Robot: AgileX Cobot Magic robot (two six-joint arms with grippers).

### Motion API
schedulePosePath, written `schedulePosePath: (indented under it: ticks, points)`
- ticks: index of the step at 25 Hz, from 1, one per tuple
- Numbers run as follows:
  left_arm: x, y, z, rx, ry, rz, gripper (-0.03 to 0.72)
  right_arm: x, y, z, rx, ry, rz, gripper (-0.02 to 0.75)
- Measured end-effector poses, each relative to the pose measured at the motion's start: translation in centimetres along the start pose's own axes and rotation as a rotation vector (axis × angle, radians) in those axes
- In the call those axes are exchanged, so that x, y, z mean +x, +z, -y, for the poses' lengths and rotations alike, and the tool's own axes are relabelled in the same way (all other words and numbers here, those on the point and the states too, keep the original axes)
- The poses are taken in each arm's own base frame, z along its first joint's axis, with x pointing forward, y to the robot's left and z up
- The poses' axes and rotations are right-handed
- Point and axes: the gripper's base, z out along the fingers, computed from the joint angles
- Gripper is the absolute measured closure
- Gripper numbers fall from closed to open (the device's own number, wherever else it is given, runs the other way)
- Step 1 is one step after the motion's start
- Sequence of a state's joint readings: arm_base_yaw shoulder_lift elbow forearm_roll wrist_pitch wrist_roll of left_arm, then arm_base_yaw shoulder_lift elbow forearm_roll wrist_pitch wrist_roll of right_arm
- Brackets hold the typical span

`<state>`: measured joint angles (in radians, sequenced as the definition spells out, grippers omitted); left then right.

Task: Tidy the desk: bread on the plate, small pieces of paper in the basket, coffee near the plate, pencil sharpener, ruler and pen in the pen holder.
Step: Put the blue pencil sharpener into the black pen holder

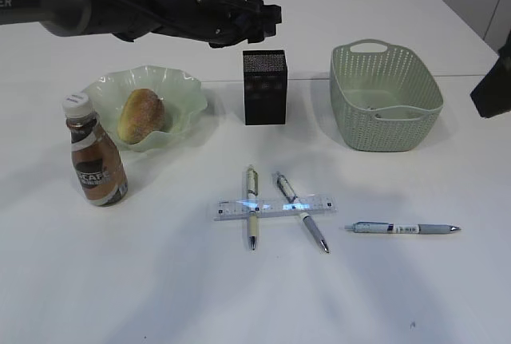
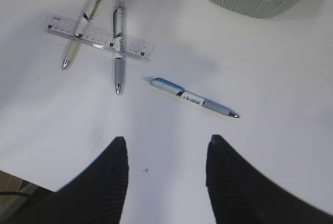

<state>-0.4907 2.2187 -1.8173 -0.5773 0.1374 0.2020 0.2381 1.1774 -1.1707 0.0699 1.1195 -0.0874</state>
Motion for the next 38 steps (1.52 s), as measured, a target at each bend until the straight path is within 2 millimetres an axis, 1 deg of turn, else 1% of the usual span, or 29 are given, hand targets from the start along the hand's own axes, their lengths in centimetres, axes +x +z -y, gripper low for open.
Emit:
schedulePosePath:
  ticks: [5, 11, 22, 29, 35, 38]
  points:
    - [0.1, 1.0, -0.2, 0.002, -0.008, 0.011, 0.347, 0.0, 0.0, 0.0, 0.0, 0.0, 0.004, 0.345]
    - [0.7, 2.1, -0.3, 0.012, -0.131, 0.018, 0.347, -0.1, 0.1, 0.0, 0.0, 0.0, 0.004, 0.345]
    - [2.0, 3.3, -1.2, -0.007, -0.261, 0.03, 0.347, -0.3, 0.1, 0.0, 0.002, -0.002, 0.027, 0.345]
    - [1.8, 3.4, -1.3, -0.011, -0.387, 0.065, 0.347, -0.3, 0.1, 0.0, 0.002, -0.003, 0.026, 0.346]
    - [1.8, 3.4, -1.2, 0.004, -0.563, 0.062, 0.347, -0.3, 0.1, 0.0, 0.002, -0.005, 0.026, 0.346]
    - [1.9, 3.4, -1.0, 0.019, -0.59, 0.039, 0.347, -0.3, 0.1, 0.0, 0.002, -0.005, 0.026, 0.346]
